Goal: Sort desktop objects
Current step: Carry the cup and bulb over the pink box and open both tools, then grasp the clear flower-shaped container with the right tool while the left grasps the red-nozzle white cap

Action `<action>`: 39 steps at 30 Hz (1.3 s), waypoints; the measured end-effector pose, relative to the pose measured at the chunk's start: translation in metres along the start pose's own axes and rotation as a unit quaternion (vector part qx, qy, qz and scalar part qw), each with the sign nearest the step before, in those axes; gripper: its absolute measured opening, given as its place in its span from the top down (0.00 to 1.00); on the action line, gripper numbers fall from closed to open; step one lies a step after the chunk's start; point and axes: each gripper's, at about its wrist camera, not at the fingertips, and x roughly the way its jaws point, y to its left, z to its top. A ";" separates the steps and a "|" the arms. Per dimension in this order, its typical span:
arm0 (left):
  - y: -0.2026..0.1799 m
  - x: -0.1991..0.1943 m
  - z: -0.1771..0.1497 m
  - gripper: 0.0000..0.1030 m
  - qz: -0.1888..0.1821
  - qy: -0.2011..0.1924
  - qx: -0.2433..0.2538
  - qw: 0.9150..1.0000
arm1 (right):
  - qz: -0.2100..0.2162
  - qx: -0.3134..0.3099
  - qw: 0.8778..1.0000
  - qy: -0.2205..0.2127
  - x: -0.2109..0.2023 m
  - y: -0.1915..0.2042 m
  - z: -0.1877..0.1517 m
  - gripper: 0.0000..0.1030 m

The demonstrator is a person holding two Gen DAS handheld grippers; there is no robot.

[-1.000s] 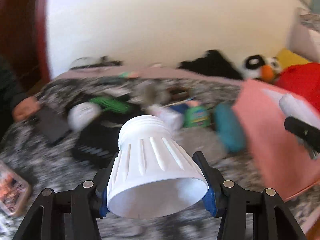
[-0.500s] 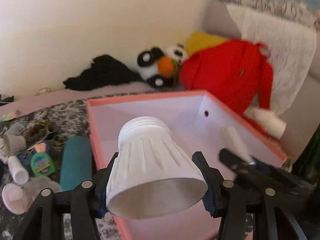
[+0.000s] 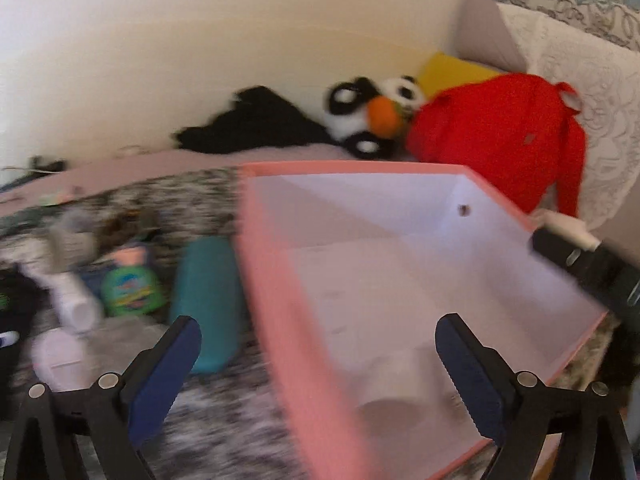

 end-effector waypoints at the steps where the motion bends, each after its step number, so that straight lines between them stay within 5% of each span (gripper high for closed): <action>1: 0.012 -0.006 -0.003 0.05 0.010 -0.004 -0.005 1.000 | 0.012 -0.007 1.000 -0.004 -0.002 0.011 -0.003 0.19; 7: 0.090 -0.038 -0.020 0.02 0.073 -0.021 -0.047 0.996 | 0.093 -0.075 0.993 0.016 0.006 0.092 -0.039 0.12; 13: 0.181 -0.053 -0.046 0.02 0.161 -0.016 -0.131 0.978 | 0.155 -0.165 0.970 0.087 0.039 0.178 -0.090 0.06; 19: 0.224 -0.064 -0.055 0.02 0.166 -0.016 -0.174 0.971 | 0.117 -0.262 0.951 0.114 0.067 0.222 -0.135 0.00; 24: 0.240 -0.068 -0.052 0.02 0.143 -0.025 -0.209 0.967 | 0.158 -0.230 0.938 0.203 0.093 0.218 -0.165 0.00; 28: 0.241 -0.063 -0.052 0.02 0.118 -0.022 -0.236 0.964 | 0.140 -0.196 0.934 0.263 0.127 0.212 -0.181 0.00; 33: 0.238 -0.056 -0.052 0.02 0.112 -0.014 -0.238 0.965 | 0.090 -0.216 0.943 0.236 0.160 0.219 -0.189 0.00; 39: 0.246 -0.053 -0.053 0.02 0.112 -0.009 -0.251 0.962 | 0.093 -0.216 0.942 0.239 0.194 0.232 -0.186 0.00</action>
